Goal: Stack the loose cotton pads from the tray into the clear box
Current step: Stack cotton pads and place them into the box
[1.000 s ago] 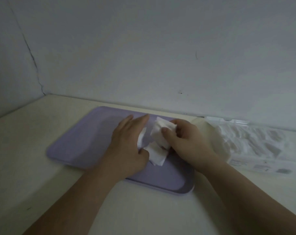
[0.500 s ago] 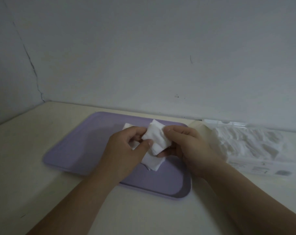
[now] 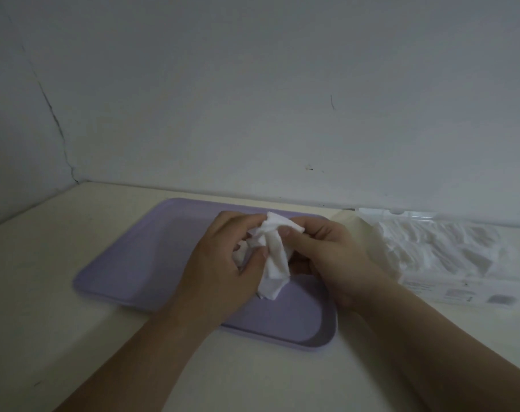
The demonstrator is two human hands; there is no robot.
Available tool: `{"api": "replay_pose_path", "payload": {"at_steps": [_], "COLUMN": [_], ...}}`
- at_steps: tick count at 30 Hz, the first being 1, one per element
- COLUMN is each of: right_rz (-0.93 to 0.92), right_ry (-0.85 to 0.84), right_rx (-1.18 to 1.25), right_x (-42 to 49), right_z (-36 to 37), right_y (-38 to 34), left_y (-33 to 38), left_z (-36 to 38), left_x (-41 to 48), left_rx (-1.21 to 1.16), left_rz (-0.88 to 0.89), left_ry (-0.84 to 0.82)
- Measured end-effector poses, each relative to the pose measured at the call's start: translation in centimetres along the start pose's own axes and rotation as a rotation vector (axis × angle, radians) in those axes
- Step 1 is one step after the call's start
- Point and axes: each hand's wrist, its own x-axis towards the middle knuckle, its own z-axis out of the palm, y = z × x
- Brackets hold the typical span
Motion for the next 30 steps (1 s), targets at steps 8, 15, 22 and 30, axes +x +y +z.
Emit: {"api": "replay_pose_path", "payload": {"at_steps": [8,15,22,30], "right_rz": [0.006,-0.031,-0.038,-0.047], "right_ry": [0.007,0.04,0.146,0.081], "right_rx": [0.028,0.036,0.056,0.061], "right_x": [-0.2,-0.4,0.2,-0.3], "right_z": [0.0,0.2,0.0,0.6], "right_y": [-0.3,-0.5,0.1,-0.2], "left_y": [0.5,-0.1,-0.1,1.1], "left_z": [0.0,0.2,-0.4,-0.9], "left_x": [-0.3,-0.1,0.2,0.5], "left_rx": [-0.024,-0.12,-0.24,-0.623], "left_rz": [-0.091,-0.173,-0.288,-0.394], "left_ry": [-0.041,-0.079,-0.089,-0.09]}}
